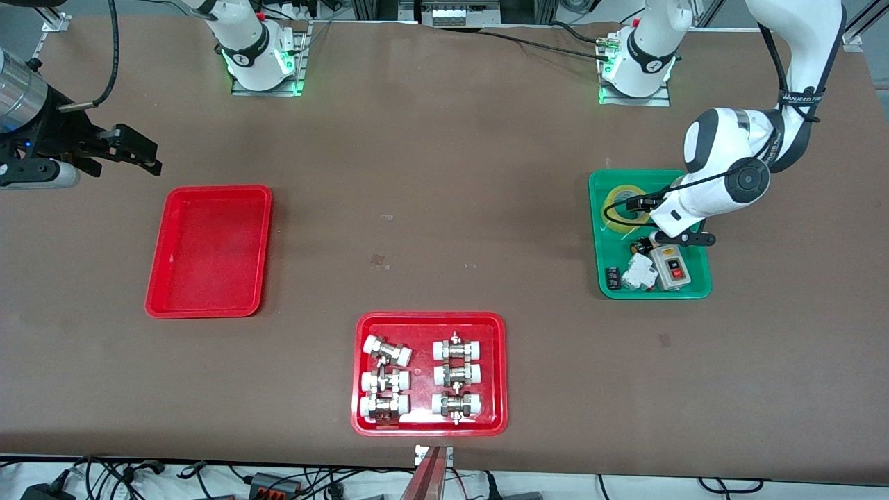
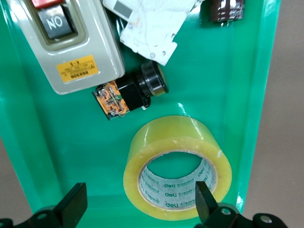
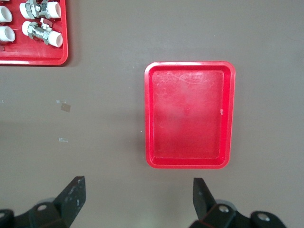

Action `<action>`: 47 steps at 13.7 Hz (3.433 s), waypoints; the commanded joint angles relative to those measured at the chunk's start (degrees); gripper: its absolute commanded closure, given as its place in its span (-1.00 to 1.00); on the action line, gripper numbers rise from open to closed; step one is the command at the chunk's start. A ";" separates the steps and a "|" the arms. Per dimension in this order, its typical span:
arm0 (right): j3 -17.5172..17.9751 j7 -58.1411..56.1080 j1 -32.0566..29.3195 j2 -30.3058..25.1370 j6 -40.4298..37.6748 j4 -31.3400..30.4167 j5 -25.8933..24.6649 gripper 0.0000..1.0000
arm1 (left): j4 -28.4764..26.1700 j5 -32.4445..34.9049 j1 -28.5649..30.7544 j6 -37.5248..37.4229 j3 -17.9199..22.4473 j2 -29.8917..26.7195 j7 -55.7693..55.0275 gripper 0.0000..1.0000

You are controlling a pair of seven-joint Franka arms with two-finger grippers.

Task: Left arm passes tape to right arm into tray
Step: 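Lower the left gripper over the yellow tape roll in the green tray, then close the left gripper on the tape roll's rim and lift it, then carry the tape with the left gripper while the right gripper reaches toward it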

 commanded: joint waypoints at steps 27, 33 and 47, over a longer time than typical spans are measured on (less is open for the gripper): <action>0.06 0.81 -0.15 0.12 -1.41 1.08 0.61 -1.00 | -0.85 -0.34 3.51 -2.62 0.07 -2.93 12.27 0.99; -0.03 0.81 -0.15 0.12 -0.80 1.69 0.78 -1.00 | 16.87 -1.30 2.82 -22.18 -0.71 -2.76 11.57 0.99; 0.50 -0.34 0.11 2.74 -5.45 1.17 5.33 -1.00 | 55.23 -13.52 -5.10 -28.68 -20.40 17.17 -15.85 0.99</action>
